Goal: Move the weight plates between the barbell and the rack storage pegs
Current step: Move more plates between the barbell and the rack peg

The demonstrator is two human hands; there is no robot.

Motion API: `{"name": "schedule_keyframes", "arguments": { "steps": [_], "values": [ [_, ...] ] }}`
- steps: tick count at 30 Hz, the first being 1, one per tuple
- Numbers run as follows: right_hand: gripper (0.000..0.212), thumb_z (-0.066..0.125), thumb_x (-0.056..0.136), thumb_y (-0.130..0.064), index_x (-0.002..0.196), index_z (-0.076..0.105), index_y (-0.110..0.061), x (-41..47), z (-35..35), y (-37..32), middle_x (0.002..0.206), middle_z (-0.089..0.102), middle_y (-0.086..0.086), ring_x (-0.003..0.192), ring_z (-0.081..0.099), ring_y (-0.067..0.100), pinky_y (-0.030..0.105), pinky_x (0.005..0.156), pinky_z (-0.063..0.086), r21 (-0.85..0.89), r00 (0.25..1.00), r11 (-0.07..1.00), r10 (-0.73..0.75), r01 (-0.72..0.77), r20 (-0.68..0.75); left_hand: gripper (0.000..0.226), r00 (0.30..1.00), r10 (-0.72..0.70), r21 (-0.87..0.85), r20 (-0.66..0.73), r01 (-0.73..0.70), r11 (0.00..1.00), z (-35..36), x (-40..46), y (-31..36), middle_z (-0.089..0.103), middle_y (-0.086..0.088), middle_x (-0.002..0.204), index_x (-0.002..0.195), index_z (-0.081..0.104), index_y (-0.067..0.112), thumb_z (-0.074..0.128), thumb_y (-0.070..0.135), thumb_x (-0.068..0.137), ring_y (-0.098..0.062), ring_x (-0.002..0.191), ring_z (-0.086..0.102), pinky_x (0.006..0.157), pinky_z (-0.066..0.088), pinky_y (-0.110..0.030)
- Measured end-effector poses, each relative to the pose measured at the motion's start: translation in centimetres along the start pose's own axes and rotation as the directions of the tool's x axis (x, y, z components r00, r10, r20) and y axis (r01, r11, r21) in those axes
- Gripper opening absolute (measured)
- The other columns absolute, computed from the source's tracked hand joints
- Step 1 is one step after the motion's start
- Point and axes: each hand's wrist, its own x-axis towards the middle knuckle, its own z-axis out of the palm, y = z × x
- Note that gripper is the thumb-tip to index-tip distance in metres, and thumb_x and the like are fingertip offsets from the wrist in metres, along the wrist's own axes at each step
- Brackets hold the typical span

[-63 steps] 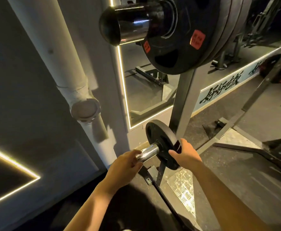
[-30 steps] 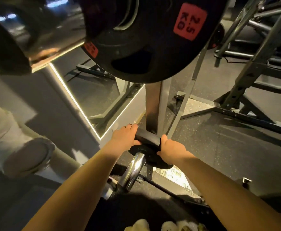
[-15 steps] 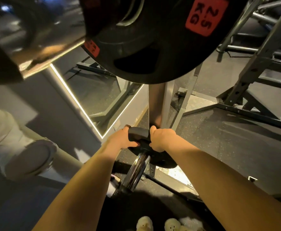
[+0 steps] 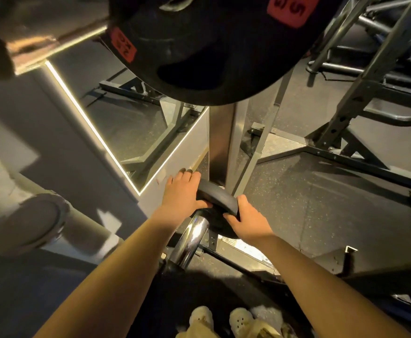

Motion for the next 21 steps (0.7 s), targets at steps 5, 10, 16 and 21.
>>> {"name": "schedule_keyframes", "arguments": {
  "steps": [5,10,16,21],
  "values": [
    [0.032,0.060,0.092,-0.020,0.111,0.035,-0.022,-0.7,1.2,2.2,0.117,0.054,0.010,0.099,0.053,0.018,0.028,0.084,0.045,0.312,0.974,0.926,0.175,-0.213,0.145,0.065,0.997,0.051,0.044,-0.053,-0.049,0.998,0.9,-1.3,3.7,0.039,-0.004,0.140,0.133,0.036,0.025,0.069,0.042,0.080,-0.028,0.137,0.027,0.112,0.022,-0.054],
    [0.035,0.059,0.093,-0.027,0.116,0.035,-0.018,-0.1,-0.2,1.6,0.107,0.053,0.004,0.091,0.054,0.019,0.026,0.071,0.043,0.095,0.958,0.969,0.206,-0.228,0.200,0.064,0.996,0.053,-0.014,-0.073,-0.054,0.998,1.2,-1.4,2.8,0.040,-0.002,0.138,0.132,0.037,0.024,0.071,0.041,0.079,-0.026,0.136,0.028,0.113,0.022,-0.053],
    [0.031,0.054,0.094,-0.030,0.114,0.035,-0.016,1.0,-1.7,-3.4,0.104,0.052,0.006,0.090,0.053,0.025,0.032,0.073,0.042,-0.264,0.980,0.958,0.153,-0.115,0.130,0.071,0.994,-0.089,-0.420,0.068,0.109,0.901,1.2,-0.9,-1.6,0.043,-0.001,0.133,0.130,0.039,0.024,0.078,0.039,0.072,-0.022,0.125,0.041,0.105,0.040,-0.045],
    [0.042,0.055,0.094,-0.033,0.126,0.034,-0.016,1.8,-1.9,-4.8,0.116,0.056,0.009,0.095,0.054,0.027,0.036,0.079,0.049,-0.347,0.978,0.931,0.165,-0.112,0.124,0.076,0.980,-0.141,-0.450,0.139,0.190,0.873,1.3,-0.6,-2.6,0.046,-0.003,0.131,0.130,0.038,0.023,0.079,0.044,0.070,-0.024,0.119,0.047,0.101,0.045,-0.044]
  ]
}}
